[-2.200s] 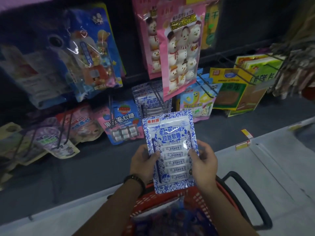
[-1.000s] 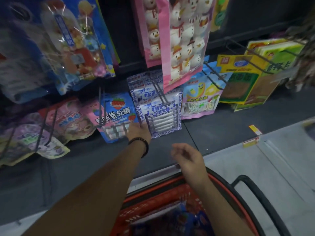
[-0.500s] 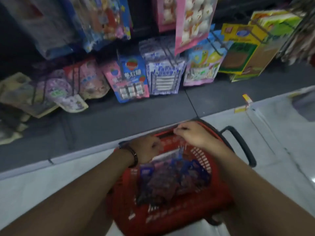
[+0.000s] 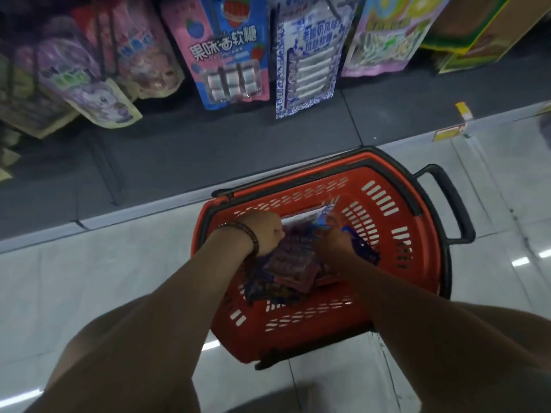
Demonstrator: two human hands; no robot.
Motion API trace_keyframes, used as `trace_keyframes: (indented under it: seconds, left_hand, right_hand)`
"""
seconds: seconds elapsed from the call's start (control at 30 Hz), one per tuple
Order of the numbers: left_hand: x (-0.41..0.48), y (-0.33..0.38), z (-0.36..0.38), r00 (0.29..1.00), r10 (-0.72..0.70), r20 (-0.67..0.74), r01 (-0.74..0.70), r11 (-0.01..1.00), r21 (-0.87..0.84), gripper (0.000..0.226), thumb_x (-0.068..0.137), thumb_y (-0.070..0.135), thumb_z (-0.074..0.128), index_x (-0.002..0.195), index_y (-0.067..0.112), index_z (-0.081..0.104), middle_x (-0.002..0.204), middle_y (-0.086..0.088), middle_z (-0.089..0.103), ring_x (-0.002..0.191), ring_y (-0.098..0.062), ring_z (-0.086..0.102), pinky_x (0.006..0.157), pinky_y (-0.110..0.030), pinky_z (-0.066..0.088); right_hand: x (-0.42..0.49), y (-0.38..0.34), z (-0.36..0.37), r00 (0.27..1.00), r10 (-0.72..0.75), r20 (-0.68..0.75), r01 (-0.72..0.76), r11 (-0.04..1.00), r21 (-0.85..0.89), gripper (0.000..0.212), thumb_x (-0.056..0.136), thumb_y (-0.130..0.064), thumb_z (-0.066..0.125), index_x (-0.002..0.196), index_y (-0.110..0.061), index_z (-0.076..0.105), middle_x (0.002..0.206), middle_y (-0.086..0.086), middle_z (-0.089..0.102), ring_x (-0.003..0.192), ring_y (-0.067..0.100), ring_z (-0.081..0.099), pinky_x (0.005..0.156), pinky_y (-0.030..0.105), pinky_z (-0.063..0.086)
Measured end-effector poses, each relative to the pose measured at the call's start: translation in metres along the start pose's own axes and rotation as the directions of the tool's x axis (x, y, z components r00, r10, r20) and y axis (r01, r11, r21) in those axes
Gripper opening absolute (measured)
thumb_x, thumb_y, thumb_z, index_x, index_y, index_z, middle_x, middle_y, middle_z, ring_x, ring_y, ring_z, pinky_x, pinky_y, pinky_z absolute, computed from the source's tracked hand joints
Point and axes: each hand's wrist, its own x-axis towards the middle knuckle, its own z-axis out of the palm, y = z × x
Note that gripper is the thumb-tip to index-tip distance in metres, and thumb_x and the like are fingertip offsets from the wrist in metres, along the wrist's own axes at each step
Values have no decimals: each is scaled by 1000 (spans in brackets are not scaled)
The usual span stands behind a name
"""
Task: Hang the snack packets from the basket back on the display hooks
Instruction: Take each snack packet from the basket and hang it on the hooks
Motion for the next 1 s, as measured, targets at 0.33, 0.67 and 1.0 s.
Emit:
trace_keyframes:
  seconds: [0.33, 0.67, 1.0]
  left_hand:
    - [14, 5, -16, 998, -43, 37, 44, 999, -10, 29, 108, 20, 46, 120, 14, 72, 121, -11, 70, 107, -31, 64, 88, -36, 53]
    - [19, -11, -4, 991, -99, 92, 94, 994, 61, 34, 109, 36, 46, 108, 15, 72, 130, -9, 68, 109, -30, 62, 90, -33, 46]
    - [-22, -29, -5, 966, -188, -178, 173, 980, -97, 45, 95, 50, 53, 137, 36, 60, 149, -1, 61, 133, -25, 59, 114, -35, 45]
  right_hand:
    - [24, -6, -6, 933, -313, -175, 173, 821, -544, 60, 95, -28, 72, 144, -38, 38, 139, 18, 36, 126, 40, 49, 95, 50, 54]
    - [7, -4, -17, 942, -333, 39, 294, 767, -570, 61, 91, -20, 75, 143, -42, 52, 152, 10, 47, 124, 39, 64, 97, 47, 61]
    - [-96, -23, -122, 856, -514, -58, 458, 806, -375, 17, 107, -30, 59, 93, -32, 50, 81, -12, 64, 80, 20, 68, 69, 34, 50]
